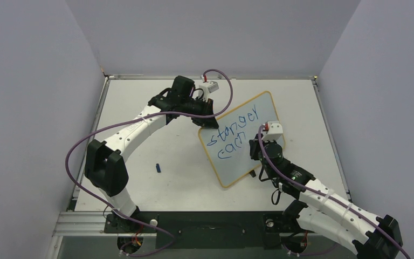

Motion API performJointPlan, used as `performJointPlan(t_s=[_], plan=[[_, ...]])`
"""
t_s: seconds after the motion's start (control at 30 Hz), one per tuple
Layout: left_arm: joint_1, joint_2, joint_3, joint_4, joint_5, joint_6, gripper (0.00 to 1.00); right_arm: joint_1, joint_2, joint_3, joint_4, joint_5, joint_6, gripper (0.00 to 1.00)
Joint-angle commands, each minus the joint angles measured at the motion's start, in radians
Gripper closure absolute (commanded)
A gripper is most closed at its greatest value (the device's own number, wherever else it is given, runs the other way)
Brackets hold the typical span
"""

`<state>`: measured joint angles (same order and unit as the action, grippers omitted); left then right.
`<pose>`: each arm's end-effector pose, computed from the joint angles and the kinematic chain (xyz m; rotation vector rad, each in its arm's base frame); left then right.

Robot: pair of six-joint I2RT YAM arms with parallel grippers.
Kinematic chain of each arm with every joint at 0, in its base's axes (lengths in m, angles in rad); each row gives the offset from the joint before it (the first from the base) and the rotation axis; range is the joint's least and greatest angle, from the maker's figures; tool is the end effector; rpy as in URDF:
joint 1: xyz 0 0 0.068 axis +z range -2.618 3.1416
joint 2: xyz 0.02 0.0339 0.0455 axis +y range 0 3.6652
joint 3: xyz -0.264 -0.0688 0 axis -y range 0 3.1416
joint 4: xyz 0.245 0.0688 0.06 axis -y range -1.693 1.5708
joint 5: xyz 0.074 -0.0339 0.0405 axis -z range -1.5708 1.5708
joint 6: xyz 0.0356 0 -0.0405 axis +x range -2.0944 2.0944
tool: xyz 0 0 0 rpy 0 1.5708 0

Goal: Write a sentence on the whiteboard

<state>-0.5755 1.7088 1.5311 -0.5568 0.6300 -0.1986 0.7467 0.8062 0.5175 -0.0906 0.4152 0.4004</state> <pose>0.3110 -0.2268 0.3219 0.7794 2.2589 -1.1102 0.1479 0.1173 0.2523 -0.0605 1.9326 0.3654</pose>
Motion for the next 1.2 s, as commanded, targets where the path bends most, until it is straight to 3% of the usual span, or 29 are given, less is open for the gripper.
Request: performJointPlan(t_s=[0.0,0.53,1.17], plan=[[0.003,-0.051,0.011,0.042,-0.082,0.045,1.0,-0.004,-0.01,0.067,0.013,-0.021,0.001,1.0],[0.003,-0.047,0.009,0.042,-0.082,0.045,1.0,-0.003,0.17,0.232,0.142,-0.084,-0.045,1.0],[0.003,-0.049,0.008,0.04,-0.087,0.047,1.0,-0.003,0.219,0.234,0.161,-0.106,-0.028,1.0]])
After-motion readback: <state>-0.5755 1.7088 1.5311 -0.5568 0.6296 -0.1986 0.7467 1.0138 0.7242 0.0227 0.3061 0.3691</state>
